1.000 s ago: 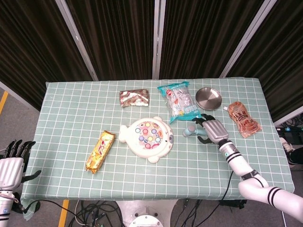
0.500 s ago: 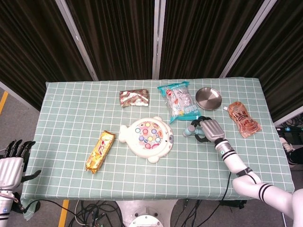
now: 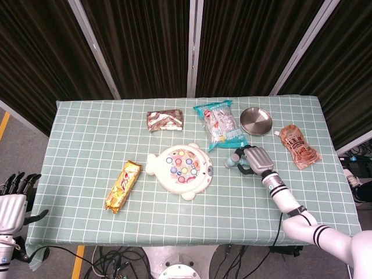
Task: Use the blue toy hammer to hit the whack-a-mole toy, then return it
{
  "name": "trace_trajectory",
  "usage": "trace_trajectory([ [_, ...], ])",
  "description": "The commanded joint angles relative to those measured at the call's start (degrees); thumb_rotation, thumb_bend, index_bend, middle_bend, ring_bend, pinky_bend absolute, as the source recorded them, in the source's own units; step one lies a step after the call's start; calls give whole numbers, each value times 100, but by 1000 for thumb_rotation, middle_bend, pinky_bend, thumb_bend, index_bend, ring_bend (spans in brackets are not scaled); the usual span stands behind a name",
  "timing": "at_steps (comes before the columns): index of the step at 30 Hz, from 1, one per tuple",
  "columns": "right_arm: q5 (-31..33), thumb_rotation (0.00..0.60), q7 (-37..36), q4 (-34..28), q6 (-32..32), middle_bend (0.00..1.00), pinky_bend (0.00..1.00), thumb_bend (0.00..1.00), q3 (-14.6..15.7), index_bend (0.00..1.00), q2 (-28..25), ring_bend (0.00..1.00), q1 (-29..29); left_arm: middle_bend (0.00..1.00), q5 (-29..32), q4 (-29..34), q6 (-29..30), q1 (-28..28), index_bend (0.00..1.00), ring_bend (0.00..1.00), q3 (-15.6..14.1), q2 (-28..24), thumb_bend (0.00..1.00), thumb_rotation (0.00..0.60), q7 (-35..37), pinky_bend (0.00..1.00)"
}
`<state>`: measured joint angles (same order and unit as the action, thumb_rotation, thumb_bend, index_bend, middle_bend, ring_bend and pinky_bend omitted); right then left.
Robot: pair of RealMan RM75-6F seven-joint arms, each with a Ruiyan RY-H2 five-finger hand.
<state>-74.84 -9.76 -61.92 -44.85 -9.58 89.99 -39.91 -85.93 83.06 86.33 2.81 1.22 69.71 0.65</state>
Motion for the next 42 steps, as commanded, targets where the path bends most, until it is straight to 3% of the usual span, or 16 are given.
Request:
trace_trajectory([
  [1, -4, 600, -31, 44, -9, 435, 332, 341, 8, 440, 29, 264, -6, 136, 3, -9, 2, -5, 131, 47, -1, 0, 0, 600, 8, 24],
  [18, -109, 600, -330, 368, -123, 488, 407, 380, 75, 507, 238, 324, 1, 136, 5, -54, 21, -44, 131, 47, -17, 12, 0, 600, 23, 24],
  [30, -411, 600, -733, 629, -452, 581, 527, 476, 137, 629, 366, 430, 23, 136, -10, -63, 56, -74, 131, 47, -23, 8, 0, 600, 28, 24],
  [35, -719, 600, -696, 314, -835, 627, 575, 515, 180, 679, 61, 477, 37, 136, -10, -45, 73, -79, 131, 47, -12, -13, 0, 600, 17, 24],
  [42, -1041, 600, -164, -759, -1154, 687, 655, 580, 162, 736, -653, 539, -43, 136, -32, 15, 96, -91, 131, 47, -19, -52, 0, 600, -17, 24],
])
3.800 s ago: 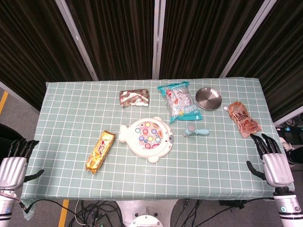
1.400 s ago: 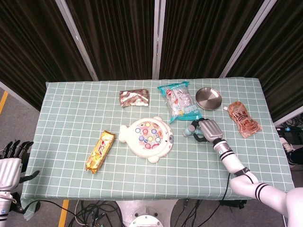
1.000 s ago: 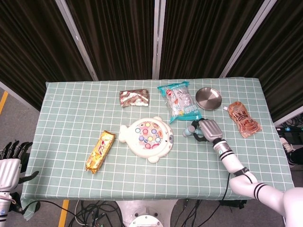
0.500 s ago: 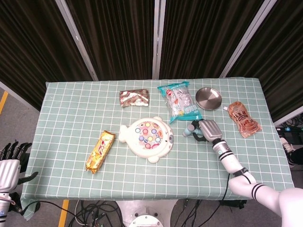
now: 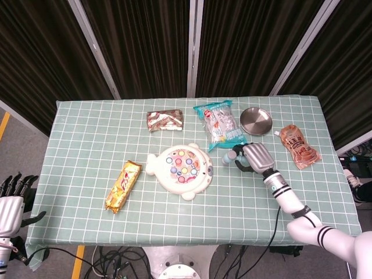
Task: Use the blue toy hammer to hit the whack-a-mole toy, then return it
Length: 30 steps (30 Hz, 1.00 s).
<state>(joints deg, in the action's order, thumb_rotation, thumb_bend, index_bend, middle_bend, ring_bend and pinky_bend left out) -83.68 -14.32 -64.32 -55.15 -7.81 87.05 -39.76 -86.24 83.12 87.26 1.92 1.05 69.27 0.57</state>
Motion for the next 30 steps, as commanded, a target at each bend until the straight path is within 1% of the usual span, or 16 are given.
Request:
trace_trajectory([
  [1, -157, 600, 393, -736, -72, 694, 662, 589, -38, 743, -474, 546, -109, 136, -9, 25, 7, -3, 131, 47, -2, -16, 0, 600, -23, 24],
  [4, -107, 600, 688, -1176, 148, 709, 675, 606, -120, 759, -663, 561, -290, 136, -32, 60, 29, -3, 131, 47, 0, -33, 0, 600, -49, 24],
  [8, 87, 600, 1066, -1504, 562, 720, 685, 616, -234, 771, -677, 572, -582, 136, -25, 84, 18, -3, 131, 47, -1, -40, 0, 600, -68, 23],
  [13, 425, 600, 1394, -1570, 1097, 727, 693, 623, -340, 785, -457, 581, -953, 136, 1, 82, 2, -6, 130, 47, 6, -40, 0, 600, -60, 24],
  [19, 685, 600, 1768, -1511, 1448, 728, 694, 627, -316, 785, -214, 582, -1225, 136, 31, 33, -17, -24, 131, 47, -4, -16, 0, 600, -23, 23],
  [23, 856, 600, 2049, -1492, 1545, 729, 695, 628, -266, 787, -164, 583, -1300, 136, 30, -6, 7, -49, 131, 47, -12, 4, 0, 600, 17, 24],
  [30, 963, 600, 2126, -1907, 1210, 729, 696, 627, -418, 787, -396, 583, -1247, 136, 7, -48, 42, -69, 131, 47, -15, 13, 0, 600, 60, 23],
])
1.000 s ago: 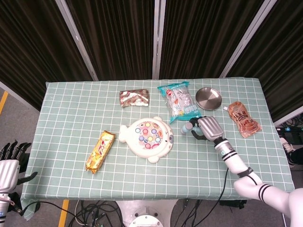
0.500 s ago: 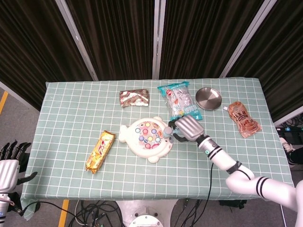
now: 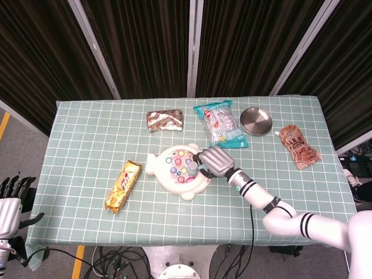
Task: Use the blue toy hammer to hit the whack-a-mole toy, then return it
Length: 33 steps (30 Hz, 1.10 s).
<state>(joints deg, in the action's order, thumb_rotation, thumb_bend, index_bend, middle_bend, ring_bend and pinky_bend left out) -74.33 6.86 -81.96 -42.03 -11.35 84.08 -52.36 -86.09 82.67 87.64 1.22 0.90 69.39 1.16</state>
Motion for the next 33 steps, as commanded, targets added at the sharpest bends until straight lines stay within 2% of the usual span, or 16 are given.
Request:
trace_trajectory([
  [1, 47, 600, 30, -187, -110, 729, 696, 626, -82, 788, -126, 583, -3, 136, -17, 0, 9, 3, 131, 47, 1, 1, 0, 600, 0, 24],
  [8, 356, 600, 353, -66, 116, 729, 697, 627, -100, 788, 58, 583, -252, 136, -22, 0, 11, 0, 131, 47, 3, 3, 0, 600, -1, 24],
  [15, 655, 600, 780, 252, 326, 729, 697, 626, 54, 788, 348, 583, -452, 136, 7, -50, -11, -15, 131, 47, -1, 31, 0, 600, 45, 23],
  [24, 585, 600, 770, -285, -113, 729, 697, 627, -58, 788, 47, 583, -356, 136, -34, -93, 42, -28, 131, 48, 4, 46, 0, 600, 89, 24],
  [28, 618, 600, 865, -469, -15, 729, 697, 627, -7, 789, 23, 583, -431, 136, -52, -97, 61, -29, 131, 47, 7, 50, 0, 600, 97, 24],
  [33, 744, 600, 1005, -383, 188, 727, 697, 628, 82, 789, 199, 583, -581, 136, -29, -116, 62, -57, 131, 48, -5, 56, 0, 600, 117, 23],
])
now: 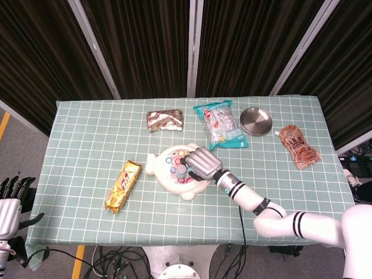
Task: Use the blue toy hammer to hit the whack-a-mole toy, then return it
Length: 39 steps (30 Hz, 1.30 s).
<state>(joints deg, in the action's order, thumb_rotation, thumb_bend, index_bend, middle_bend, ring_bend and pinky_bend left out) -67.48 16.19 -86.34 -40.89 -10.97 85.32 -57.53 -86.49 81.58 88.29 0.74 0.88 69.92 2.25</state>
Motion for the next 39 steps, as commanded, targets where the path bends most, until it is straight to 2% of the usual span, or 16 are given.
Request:
trace_trajectory([
  [1, 107, 600, 134, 97, 123, 727, 697, 628, 71, 790, 116, 583, -104, 136, 21, -15, -7, -16, 131, 48, -7, 6, 0, 600, 17, 23],
  [8, 354, 600, 426, 149, 129, 727, 697, 628, 156, 790, 184, 583, -202, 136, 36, -69, -13, -38, 131, 48, -14, 39, 0, 600, 67, 23],
  [16, 359, 600, 209, -12, -277, 726, 697, 626, -34, 789, -95, 583, -51, 136, -25, -56, 35, -25, 130, 47, 3, 30, 0, 600, 53, 24],
  [21, 630, 600, 287, 276, -203, 725, 697, 627, -35, 789, -52, 583, -96, 136, -11, -48, 11, -23, 131, 47, 1, 30, 0, 600, 43, 24],
  [31, 985, 600, 415, 1058, 89, 725, 697, 628, 40, 789, 396, 583, -307, 136, 44, -87, -21, -44, 131, 48, 2, 42, 0, 600, 73, 23],
  [35, 1057, 600, 457, 1129, 146, 725, 697, 627, 84, 789, 435, 583, -333, 136, 50, -121, -32, -53, 131, 47, -7, 60, 0, 600, 102, 23],
  [39, 987, 600, 369, 934, -76, 725, 697, 626, 29, 789, 298, 583, -237, 136, 29, -143, -1, -58, 131, 47, -2, 70, 0, 600, 127, 24],
])
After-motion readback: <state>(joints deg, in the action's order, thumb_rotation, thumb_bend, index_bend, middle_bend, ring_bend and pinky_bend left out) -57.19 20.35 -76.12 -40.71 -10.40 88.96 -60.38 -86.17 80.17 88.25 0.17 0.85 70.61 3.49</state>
